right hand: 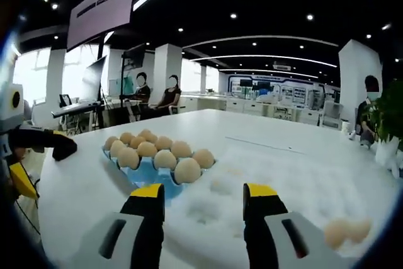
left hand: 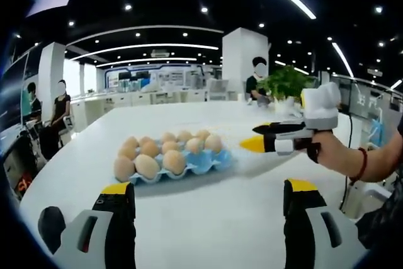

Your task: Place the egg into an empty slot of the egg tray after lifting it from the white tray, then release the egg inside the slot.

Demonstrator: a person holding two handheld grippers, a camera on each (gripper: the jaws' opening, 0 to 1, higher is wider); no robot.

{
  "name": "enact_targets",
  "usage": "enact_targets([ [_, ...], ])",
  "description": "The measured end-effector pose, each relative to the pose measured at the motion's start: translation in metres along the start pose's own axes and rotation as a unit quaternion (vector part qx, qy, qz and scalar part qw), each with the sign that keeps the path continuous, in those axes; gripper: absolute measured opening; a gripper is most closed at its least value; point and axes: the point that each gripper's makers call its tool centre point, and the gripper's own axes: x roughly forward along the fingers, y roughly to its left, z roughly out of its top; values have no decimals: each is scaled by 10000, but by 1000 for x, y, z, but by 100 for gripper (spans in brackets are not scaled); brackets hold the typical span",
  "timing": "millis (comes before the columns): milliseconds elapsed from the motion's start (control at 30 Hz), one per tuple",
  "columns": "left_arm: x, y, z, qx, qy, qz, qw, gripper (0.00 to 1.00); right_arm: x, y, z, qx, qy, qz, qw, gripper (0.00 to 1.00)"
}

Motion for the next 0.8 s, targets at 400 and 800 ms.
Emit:
enact_targets([
  [400, 4, 8, 0, -23, -4, 4, 10000, 100, -23, -44, -12, 71, 47, -489, 9988, 51],
  [800, 7, -3, 0, 17, 8, -80, 10000, 100, -44, -76, -17, 124, 85, -929, 9956, 51],
])
